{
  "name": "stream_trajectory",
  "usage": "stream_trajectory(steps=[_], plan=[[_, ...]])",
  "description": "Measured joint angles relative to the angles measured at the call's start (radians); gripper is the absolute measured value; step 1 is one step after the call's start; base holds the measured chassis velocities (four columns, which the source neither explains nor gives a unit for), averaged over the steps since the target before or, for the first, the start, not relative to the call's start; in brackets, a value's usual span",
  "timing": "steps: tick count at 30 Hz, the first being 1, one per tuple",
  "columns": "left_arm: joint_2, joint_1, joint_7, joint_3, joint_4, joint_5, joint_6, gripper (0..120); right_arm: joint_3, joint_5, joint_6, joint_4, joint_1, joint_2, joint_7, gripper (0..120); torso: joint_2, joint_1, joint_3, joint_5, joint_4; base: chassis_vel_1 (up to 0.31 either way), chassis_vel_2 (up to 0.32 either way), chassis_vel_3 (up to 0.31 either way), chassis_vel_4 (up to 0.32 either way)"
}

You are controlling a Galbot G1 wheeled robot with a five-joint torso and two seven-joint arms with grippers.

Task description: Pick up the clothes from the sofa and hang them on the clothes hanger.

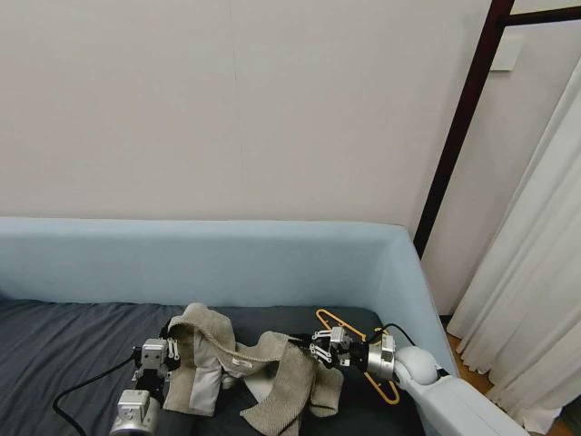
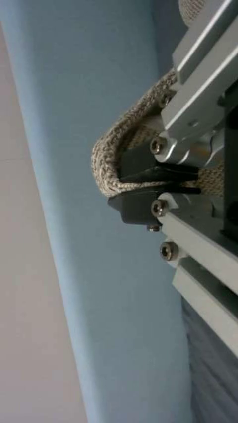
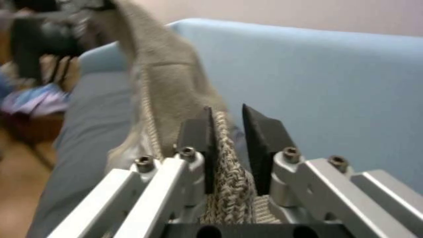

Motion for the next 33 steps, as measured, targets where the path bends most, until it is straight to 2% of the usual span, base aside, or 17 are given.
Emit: stream_trajectory(steps=[2, 5, 7, 9, 11, 12, 13, 14, 17, 18, 19, 22, 23, 26, 29, 33], plan=[[0.000, -0.001, 0.000, -0.002, -0.001, 0.003, -0.001, 0, 0.005, 0.031, -0.009, 0.013, -0.015, -0.003, 0.024, 25, 0.000, 0.000, 0.000, 0.0000, 0.0000, 0.000, 0.000, 0.000, 0.000], [0.001, -0.011, -0.001, -0.010, -0.001, 0.011, -0.004, 0, 0.032, 0.142, -0.032, 0.067, -0.071, -0.024, 0.068, 40, 0.000, 0.000, 0.000, 0.0000, -0.0002, 0.000, 0.000, 0.000, 0.000], [0.001, -0.012, -0.001, -0.010, -0.001, 0.012, -0.004, 0, 0.041, 0.171, -0.035, 0.080, -0.085, -0.031, 0.071, 43, 0.000, 0.000, 0.000, 0.0000, -0.0002, 0.000, 0.000, 0.000, 0.000], [0.003, -0.019, -0.001, -0.015, -0.004, 0.013, -0.004, 0, 0.098, 0.246, -0.040, 0.116, -0.136, -0.048, 0.070, 53, 0.000, 0.000, 0.000, 0.0000, -0.0002, 0.000, 0.000, 0.000, 0.000], [0.004, -0.026, -0.002, -0.018, -0.004, 0.012, -0.004, 0, 0.131, 0.257, -0.040, 0.130, -0.160, -0.054, 0.091, 61, 0.000, 0.000, 0.000, -0.0001, -0.0002, 0.000, 0.000, 0.000, 0.000], [0.005, -0.034, -0.003, -0.020, -0.003, 0.007, -0.005, 0, 0.166, 0.217, -0.044, 0.155, -0.190, -0.059, 0.201, 68, 0.000, 0.000, 0.000, -0.0001, -0.0002, 0.000, 0.000, 0.000, 0.000], [0.005, -0.034, -0.003, -0.020, -0.003, 0.007, -0.005, 0, 0.166, 0.217, -0.044, 0.155, -0.190, -0.059, 0.201, 68, 0.000, 0.000, 0.000, -0.0001, -0.0002, 0.000, 0.000, 0.000, 0.000], [0.007, -0.040, -0.003, -0.022, -0.003, 0.004, -0.005, 0, 0.186, 0.147, -0.066, 0.185, -0.217, -0.067, 0.343, 70, 0.000, 0.000, 0.000, 0.0000, -0.0001, 0.000, 0.000, 0.000, 0.000], [0.010, -0.048, -0.004, -0.022, -0.005, -0.002, -0.007, 0, 0.195, 0.036, -0.178, 0.282, -0.279, -0.095, 0.648, 84, 0.000, 0.000, 0.000, -0.0001, -0.0005, 0.000, 0.000, 0.000, 0.000], [0.010, -0.048, -0.004, -0.022, -0.005, -0.002, -0.007, 0, 0.195, 0.036, -0.178, 0.282, -0.279, -0.095, 0.648, 84, 0.000, 0.000, 0.000, -0.0001, -0.0005, 0.000, 0.000, 0.000, 0.000], [0.010, -0.048, -0.004, -0.023, -0.009, -0.002, -0.008, 0, 0.192, -0.007, -0.246, 0.316, -0.297, -0.104, 0.743, 90, 0.000, 0.000, 0.000, -0.0002, -0.0004, 0.000, 0.000, 0.000, 0.000], [0.014, -0.046, -0.004, -0.029, -0.025, -0.004, -0.009, 0, 0.170, -0.071, -0.428, 0.359, -0.302, -0.107, 0.893, 98, 0.000, 0.000, 0.000, -0.0001, -0.0001, 0.000, 0.000, 0.000, 0.000], [0.014, -0.046, -0.004, -0.029, -0.025, -0.004, -0.009, 0, 0.170, -0.071, -0.428, 0.359, -0.302, -0.107, 0.893, 98, 0.000, 0.000, 0.000, -0.0001, -0.0001, 0.000, 0.000, 0.000, 0.000], [0.025, -0.041, -0.006, -0.043, -0.049, -0.009, -0.010, 0, 0.134, -0.134, -0.588, 0.343, -0.268, -0.106, 0.961, 100, 0.000, 0.000, 0.000, -0.0002, 0.0002, 0.000, 0.000, 0.000, 0.000], [0.030, -0.034, -0.008, -0.051, -0.065, -0.011, -0.010, 0, 0.113, -0.195, -0.625, 0.291, -0.241, -0.097, 0.949, 100, 0.000, 0.000, 0.000, 0.0000, 0.0000, 0.000, 0.000, 0.000, 0.000], [0.031, -0.019, -0.011, -0.057, -0.080, -0.011, -0.013, 0, 0.119, -0.238, -0.646, 0.213, -0.205, -0.069, 0.869, 100, 0.000, 0.000, 0.000, -0.0001, -0.0001, 0.000, 0.000, 0.000, 0.000]])
